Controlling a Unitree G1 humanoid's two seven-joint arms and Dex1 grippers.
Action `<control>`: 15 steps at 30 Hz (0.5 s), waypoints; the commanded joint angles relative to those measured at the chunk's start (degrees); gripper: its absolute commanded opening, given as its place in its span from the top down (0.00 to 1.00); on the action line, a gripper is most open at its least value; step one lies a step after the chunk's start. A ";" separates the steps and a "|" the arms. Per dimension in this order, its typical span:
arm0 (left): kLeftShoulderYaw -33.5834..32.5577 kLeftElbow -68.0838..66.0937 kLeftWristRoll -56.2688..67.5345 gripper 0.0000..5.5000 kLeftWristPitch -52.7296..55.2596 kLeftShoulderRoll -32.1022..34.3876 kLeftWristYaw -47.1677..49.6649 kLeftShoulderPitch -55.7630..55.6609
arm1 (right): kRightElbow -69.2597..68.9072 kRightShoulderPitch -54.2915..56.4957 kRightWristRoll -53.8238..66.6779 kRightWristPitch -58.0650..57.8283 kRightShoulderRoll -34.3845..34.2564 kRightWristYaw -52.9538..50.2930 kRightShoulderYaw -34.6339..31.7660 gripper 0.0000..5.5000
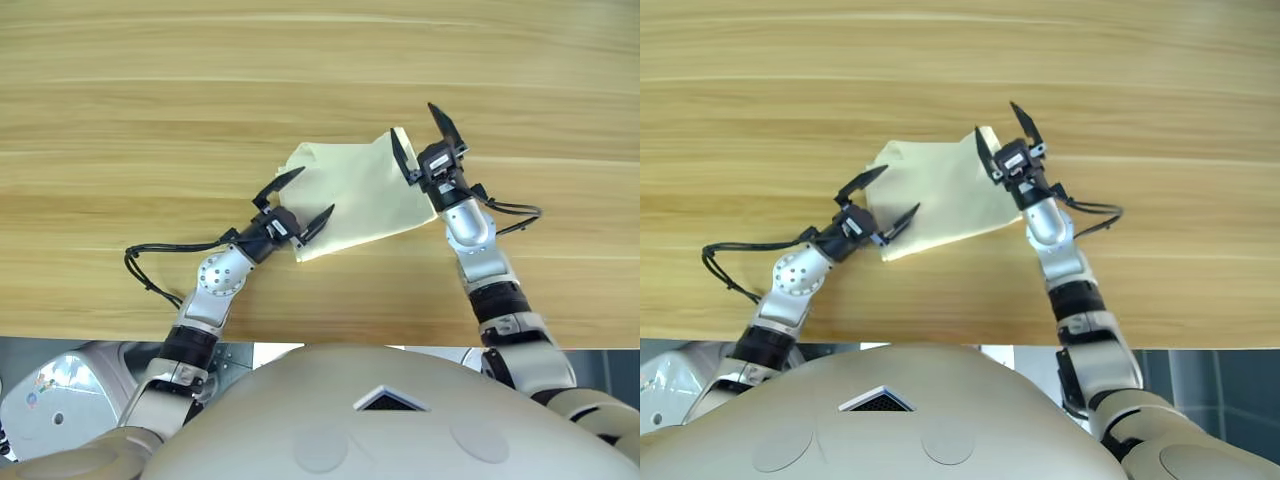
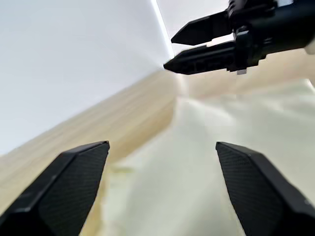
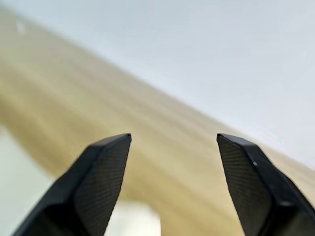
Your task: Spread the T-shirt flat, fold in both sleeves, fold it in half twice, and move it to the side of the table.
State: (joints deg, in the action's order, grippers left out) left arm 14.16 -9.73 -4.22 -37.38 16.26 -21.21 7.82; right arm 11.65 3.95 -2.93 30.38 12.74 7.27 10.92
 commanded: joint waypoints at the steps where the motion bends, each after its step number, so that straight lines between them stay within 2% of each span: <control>1: -5.91 8.84 13.78 0.27 -2.94 -3.60 2.67 -2.39 | -12.10 -3.17 -2.42 -7.07 -2.09 1.45 3.57 0.41; 3: -9.19 12.22 20.75 0.27 -2.34 -4.92 3.80 -3.36 | -10.45 -3.44 -7.12 -10.58 -3.22 2.82 8.75 0.41; 7: -15.03 14.13 26.58 0.27 -0.77 -7.32 6.74 -4.83 | 7.56 -0.23 -11.13 -14.64 -6.82 4.99 14.42 0.41; 10: -18.77 13.65 29.30 0.27 0.79 -8.79 8.72 -6.21 | 20.82 1.09 -5.15 -19.90 -10.20 7.10 10.26 0.41; 13: -20.26 13.03 29.55 0.27 2.20 -9.59 8.89 -6.33 | 19.83 0.08 3.26 -26.00 -11.31 9.05 3.34 0.41; 15: -21.02 12.68 29.27 0.27 2.86 -9.98 8.74 -6.21 | 17.50 1.52 9.25 -30.71 -10.73 6.70 -4.14 0.41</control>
State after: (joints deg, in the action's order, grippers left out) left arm -6.01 3.34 25.15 -35.85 6.71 -12.85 1.95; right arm 27.09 7.59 2.09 8.44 -0.68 16.50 14.01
